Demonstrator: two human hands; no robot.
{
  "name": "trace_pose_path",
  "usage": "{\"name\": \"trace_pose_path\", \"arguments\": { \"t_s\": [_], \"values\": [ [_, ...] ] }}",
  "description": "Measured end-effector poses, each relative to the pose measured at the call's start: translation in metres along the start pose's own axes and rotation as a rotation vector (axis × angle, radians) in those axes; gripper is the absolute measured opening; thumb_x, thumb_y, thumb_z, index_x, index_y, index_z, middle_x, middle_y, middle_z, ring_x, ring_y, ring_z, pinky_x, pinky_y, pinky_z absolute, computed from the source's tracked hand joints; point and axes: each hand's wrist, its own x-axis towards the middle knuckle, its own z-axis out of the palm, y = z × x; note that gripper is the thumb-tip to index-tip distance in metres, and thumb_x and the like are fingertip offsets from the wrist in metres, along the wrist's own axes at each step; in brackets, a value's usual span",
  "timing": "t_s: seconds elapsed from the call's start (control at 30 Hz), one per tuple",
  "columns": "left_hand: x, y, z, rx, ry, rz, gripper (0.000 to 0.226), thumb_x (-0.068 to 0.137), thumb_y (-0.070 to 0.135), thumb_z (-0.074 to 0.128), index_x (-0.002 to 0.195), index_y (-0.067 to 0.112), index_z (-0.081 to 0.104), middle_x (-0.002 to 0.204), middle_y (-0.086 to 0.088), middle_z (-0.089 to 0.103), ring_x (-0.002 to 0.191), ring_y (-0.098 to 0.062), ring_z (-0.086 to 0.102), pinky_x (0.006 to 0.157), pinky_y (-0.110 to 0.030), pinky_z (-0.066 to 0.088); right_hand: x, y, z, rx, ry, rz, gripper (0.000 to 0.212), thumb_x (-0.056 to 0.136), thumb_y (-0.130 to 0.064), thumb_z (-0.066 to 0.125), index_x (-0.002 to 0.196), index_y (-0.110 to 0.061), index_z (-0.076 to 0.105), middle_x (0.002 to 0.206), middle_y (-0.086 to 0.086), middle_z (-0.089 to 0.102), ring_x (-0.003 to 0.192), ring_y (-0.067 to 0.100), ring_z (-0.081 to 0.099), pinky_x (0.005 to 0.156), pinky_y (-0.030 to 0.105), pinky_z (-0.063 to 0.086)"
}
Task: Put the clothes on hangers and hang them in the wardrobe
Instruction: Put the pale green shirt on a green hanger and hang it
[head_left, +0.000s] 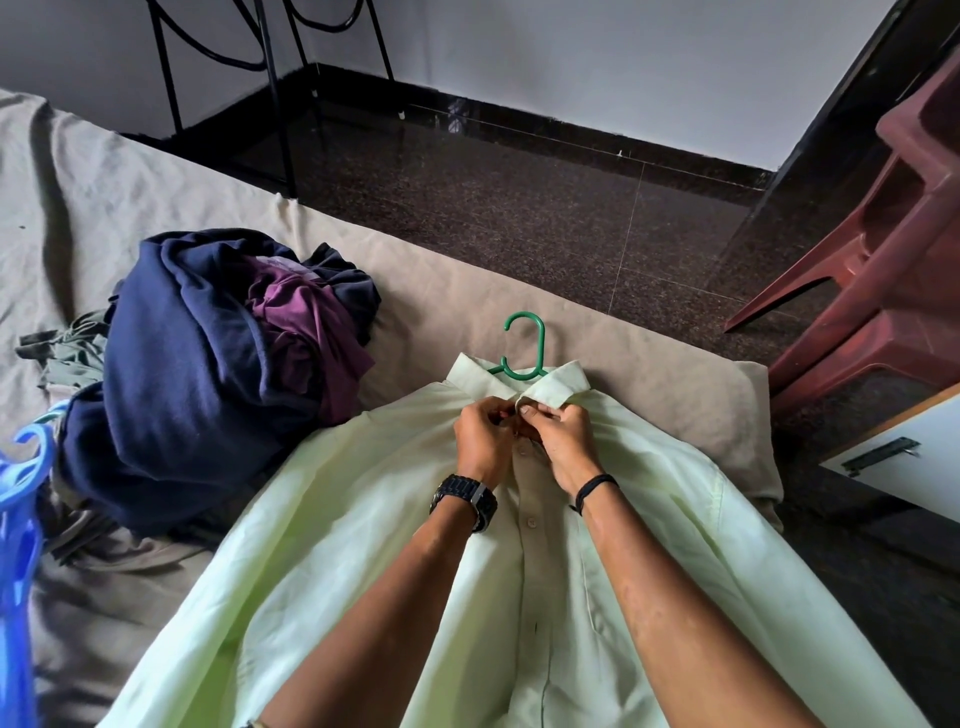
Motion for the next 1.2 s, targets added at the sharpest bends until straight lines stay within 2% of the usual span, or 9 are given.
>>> {"name": "trace_pose_path", "arguments": {
  "t_s": [0.17, 0.3, 0.47, 0.6, 0.67, 0.77, 0.9, 1.1, 1.2],
  "values": [
    [0.006, -0.002, 0.000, -0.040, -0.008, -0.019, 0.011, 0.082, -0.004, 0.065, 0.086, 0.003, 0.072, 0.069, 0.000, 0.063, 0.057, -0.002, 0.053, 0.053, -0.010, 0.042, 0.002, 0.006, -0.001, -0.051, 0.019, -0.016, 0.024, 0.087, 0.003, 0.063, 0.108, 0.013, 0.062, 0.099, 0.020, 0.066, 0.075, 0.016, 0.062, 0.072, 0.021, 0.054],
    [0.012, -0.005, -0.002, -0.127, -0.065, -0.092, 0.017, 0.082, -0.004, 0.065, 0.074, 0.011, 0.067, 0.067, -0.009, 0.063, 0.063, -0.019, 0.057, 0.064, -0.028, 0.049, 0.004, 0.012, -0.002, -0.119, 0.037, -0.056, 0.026, 0.078, -0.012, 0.073, 0.098, 0.003, 0.070, 0.095, 0.016, 0.072, 0.087, 0.024, 0.069, 0.088, 0.047, 0.055],
    [0.014, -0.001, -0.008, -0.248, -0.162, -0.194, 0.025, 0.085, -0.009, 0.059, 0.069, 0.010, 0.059, 0.068, -0.010, 0.062, 0.062, -0.020, 0.058, 0.061, -0.027, 0.049, 0.016, 0.031, -0.003, -0.179, 0.064, -0.118, 0.054, 0.054, -0.052, 0.069, 0.082, -0.005, 0.069, 0.083, 0.007, 0.074, 0.081, 0.021, 0.071, 0.079, 0.049, 0.057],
    [0.017, 0.005, -0.014, -0.370, -0.218, -0.295, 0.028, 0.082, -0.018, 0.049, 0.069, 0.006, 0.054, 0.071, -0.014, 0.060, 0.063, -0.024, 0.059, 0.063, -0.030, 0.051, -0.010, 0.008, 0.001, -0.267, 0.088, -0.167, 0.016, 0.079, -0.022, 0.073, 0.072, -0.011, 0.063, 0.081, 0.007, 0.071, 0.079, 0.020, 0.067, 0.077, 0.047, 0.056],
    [0.016, 0.007, -0.015, -0.378, -0.235, -0.301, 0.026, 0.082, -0.017, 0.050, 0.070, 0.005, 0.055, 0.071, -0.015, 0.062, 0.062, -0.022, 0.060, 0.062, -0.028, 0.052, -0.013, 0.006, 0.001, -0.292, 0.096, -0.207, 0.010, 0.083, -0.014, 0.070, 0.078, -0.007, 0.067, 0.083, 0.011, 0.072, 0.080, 0.023, 0.069, 0.078, 0.047, 0.056],
    [0.014, 0.005, -0.014, -0.368, -0.242, -0.284, 0.023, 0.085, -0.013, 0.053, 0.071, 0.005, 0.058, 0.074, -0.016, 0.064, 0.061, -0.019, 0.062, 0.061, -0.027, 0.054, -0.012, 0.009, 0.002, -0.305, 0.090, -0.216, 0.009, 0.083, -0.013, 0.070, 0.083, -0.004, 0.069, 0.085, 0.012, 0.073, 0.082, 0.026, 0.070, 0.080, 0.048, 0.056],
    [0.017, 0.000, -0.009, -0.246, -0.174, -0.234, 0.021, 0.088, -0.004, 0.056, 0.072, 0.007, 0.063, 0.083, -0.023, 0.067, 0.073, -0.027, 0.063, 0.072, -0.038, 0.055, -0.016, 0.005, 0.002, -0.303, 0.060, -0.237, 0.004, 0.082, -0.005, 0.070, 0.083, -0.008, 0.067, 0.084, 0.009, 0.071, 0.077, 0.019, 0.068, 0.080, 0.040, 0.057],
    [0.008, 0.007, -0.007, -0.003, -0.086, -0.068, 0.024, 0.081, -0.010, 0.048, 0.073, 0.006, 0.065, 0.068, -0.008, 0.061, 0.062, -0.016, 0.052, 0.051, -0.015, 0.044, -0.015, 0.008, 0.007, -0.373, 0.127, -0.251, 0.009, 0.082, -0.007, 0.071, 0.086, 0.001, 0.071, 0.085, 0.014, 0.073, 0.077, 0.022, 0.068, 0.077, 0.039, 0.056],
    [0.005, 0.007, -0.005, 0.050, -0.051, -0.020, 0.030, 0.072, -0.014, 0.042, 0.075, 0.003, 0.066, 0.068, -0.007, 0.062, 0.064, -0.016, 0.053, 0.050, -0.013, 0.041, -0.019, 0.007, 0.014, -0.409, 0.167, -0.259, 0.012, 0.085, -0.007, 0.067, 0.089, 0.003, 0.071, 0.087, 0.015, 0.073, 0.080, 0.023, 0.068, 0.066, 0.022, 0.045]
  ]
}}
